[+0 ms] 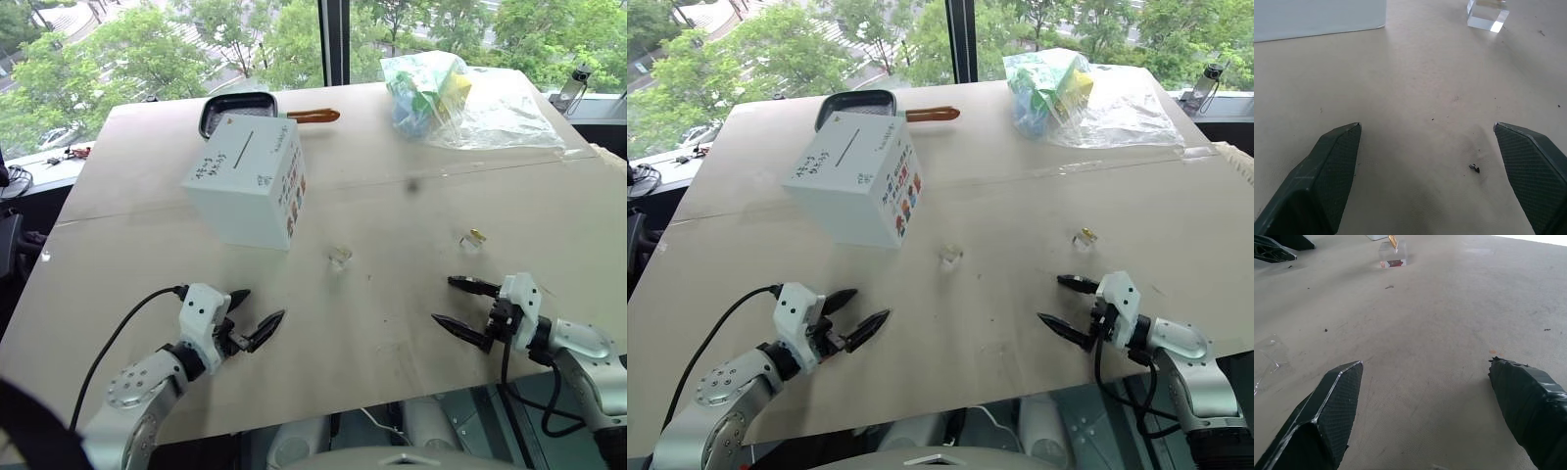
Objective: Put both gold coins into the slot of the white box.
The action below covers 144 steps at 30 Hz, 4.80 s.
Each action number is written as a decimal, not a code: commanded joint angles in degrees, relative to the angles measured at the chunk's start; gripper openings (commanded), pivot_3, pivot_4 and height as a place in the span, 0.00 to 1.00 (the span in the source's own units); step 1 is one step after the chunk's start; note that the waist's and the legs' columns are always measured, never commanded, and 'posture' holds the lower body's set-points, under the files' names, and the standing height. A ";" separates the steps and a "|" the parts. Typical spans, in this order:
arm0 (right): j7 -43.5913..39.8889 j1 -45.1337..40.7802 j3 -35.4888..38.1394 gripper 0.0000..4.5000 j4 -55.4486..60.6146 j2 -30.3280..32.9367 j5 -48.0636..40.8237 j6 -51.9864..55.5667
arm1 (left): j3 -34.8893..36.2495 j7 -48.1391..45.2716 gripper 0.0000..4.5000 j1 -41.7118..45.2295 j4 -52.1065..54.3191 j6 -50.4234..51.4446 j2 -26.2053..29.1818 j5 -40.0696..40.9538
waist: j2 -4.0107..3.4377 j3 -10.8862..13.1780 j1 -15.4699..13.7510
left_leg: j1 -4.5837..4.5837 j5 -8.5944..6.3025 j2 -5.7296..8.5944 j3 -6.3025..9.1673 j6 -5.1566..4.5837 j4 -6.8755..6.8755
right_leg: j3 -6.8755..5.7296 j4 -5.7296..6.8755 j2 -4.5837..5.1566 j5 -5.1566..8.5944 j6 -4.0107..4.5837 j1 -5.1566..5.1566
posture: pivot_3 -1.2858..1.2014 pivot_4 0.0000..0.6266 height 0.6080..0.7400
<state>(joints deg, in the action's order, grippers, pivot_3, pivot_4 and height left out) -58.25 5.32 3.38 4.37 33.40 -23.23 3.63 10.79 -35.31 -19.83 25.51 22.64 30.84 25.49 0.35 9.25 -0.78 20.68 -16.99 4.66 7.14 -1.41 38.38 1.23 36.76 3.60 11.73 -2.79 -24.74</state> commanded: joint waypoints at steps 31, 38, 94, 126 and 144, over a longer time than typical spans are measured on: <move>17.97 -14.61 9.33 0.98 -10.30 -5.81 4.99 -8.51 | 1.47 -9.09 0.98 8.79 10.09 3.33 2.93 15.71 | 0.01 0.00 0.06 | 0.01 0.14 0.01 0.01 0.25 0.01 | -0.05 0.03 -0.01 -0.01 0.02 -0.03 | 0.52 0.24 0.85; 18.84 -13.91 8.54 0.98 -9.82 -4.41 5.22 -1.90 | -1.01 -11.19 0.98 12.18 11.64 4.15 7.13 14.90 | -0.02 0.01 0.54 | -0.02 0.14 0.01 -0.15 0.23 -0.02 | 0.13 0.03 -0.03 -0.01 0.02 -0.05 | 0.52 0.24 0.85; 17.93 -18.08 7.19 0.49 -13.65 -5.55 5.22 -2.61 | -3.72 -9.30 0.98 10.95 10.99 0.88 5.56 7.11 | -0.02 0.01 1.38 | -0.01 0.13 0.01 -0.12 0.21 -0.02 | 0.10 0.03 -0.03 -0.02 0.02 -0.05 | 0.52 0.24 0.85; 15.12 -20.88 4.99 0.01 5.07 -9.81 -16.50 20.97 | -2.15 0.65 0.98 14.61 12.69 9.43 -4.85 28.28 | -0.04 0.02 1.46 | 0.01 0.13 0.00 -0.01 0.21 0.00 | 0.13 0.04 -0.02 -0.02 0.01 -0.05 | 0.52 0.24 0.85; 20.43 -25.28 -1.22 0.01 21.45 -14.29 -48.24 46.70 | -4.84 7.25 0.98 18.84 11.63 11.85 -15.31 57.20 | -0.02 0.02 1.40 | 0.06 0.13 0.04 0.07 0.21 0.02 | -0.01 0.03 -0.01 -0.02 0.01 -0.06 | 0.52 0.24 0.85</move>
<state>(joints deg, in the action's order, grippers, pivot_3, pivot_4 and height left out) -37.88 -19.13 2.38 23.02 19.24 -69.66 50.22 4.57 -28.43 -0.54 35.54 36.02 16.24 79.56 0.33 9.27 0.63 20.74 -16.86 4.71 7.20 -1.20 38.40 1.22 36.78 3.59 11.71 -2.77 -24.79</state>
